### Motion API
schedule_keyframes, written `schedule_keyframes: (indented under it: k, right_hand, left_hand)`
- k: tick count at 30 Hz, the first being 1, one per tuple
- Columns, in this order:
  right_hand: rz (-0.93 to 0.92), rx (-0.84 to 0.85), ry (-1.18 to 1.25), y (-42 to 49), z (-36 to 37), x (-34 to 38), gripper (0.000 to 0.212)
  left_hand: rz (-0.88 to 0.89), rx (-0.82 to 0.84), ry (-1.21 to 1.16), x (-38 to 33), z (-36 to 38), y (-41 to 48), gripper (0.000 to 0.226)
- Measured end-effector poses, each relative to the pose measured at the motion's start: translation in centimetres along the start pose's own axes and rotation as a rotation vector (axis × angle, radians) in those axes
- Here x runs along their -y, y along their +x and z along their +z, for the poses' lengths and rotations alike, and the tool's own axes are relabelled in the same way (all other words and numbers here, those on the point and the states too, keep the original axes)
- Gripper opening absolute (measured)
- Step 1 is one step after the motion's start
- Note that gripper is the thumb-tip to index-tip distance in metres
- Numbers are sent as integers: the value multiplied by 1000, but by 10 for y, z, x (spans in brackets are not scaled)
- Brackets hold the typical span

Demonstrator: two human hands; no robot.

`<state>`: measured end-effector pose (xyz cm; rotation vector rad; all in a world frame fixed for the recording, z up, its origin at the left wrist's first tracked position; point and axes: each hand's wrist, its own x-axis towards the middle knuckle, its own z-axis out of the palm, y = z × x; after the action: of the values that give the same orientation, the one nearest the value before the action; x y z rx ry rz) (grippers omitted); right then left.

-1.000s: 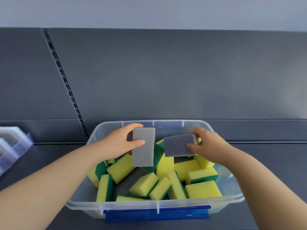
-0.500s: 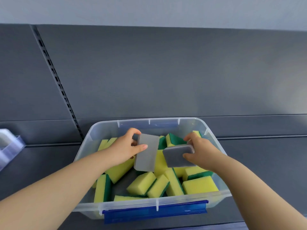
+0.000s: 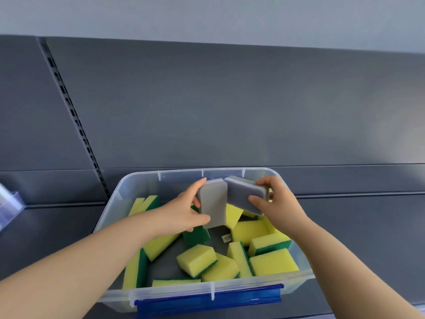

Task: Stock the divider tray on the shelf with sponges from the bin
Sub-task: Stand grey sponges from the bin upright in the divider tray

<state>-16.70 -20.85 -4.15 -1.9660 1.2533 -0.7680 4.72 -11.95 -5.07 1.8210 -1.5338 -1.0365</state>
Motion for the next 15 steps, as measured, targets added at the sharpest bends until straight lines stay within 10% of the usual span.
schedule_keyframes:
  k: [10,15]
  right_hand:
    - [167,140,386,1,0,-7,23]
    - [-10,102,1,4,-1,-13,33]
  left_hand:
    - [-27,-388,-22,13,0,35,81]
    - [12,-318,-135,17,-1,37,40]
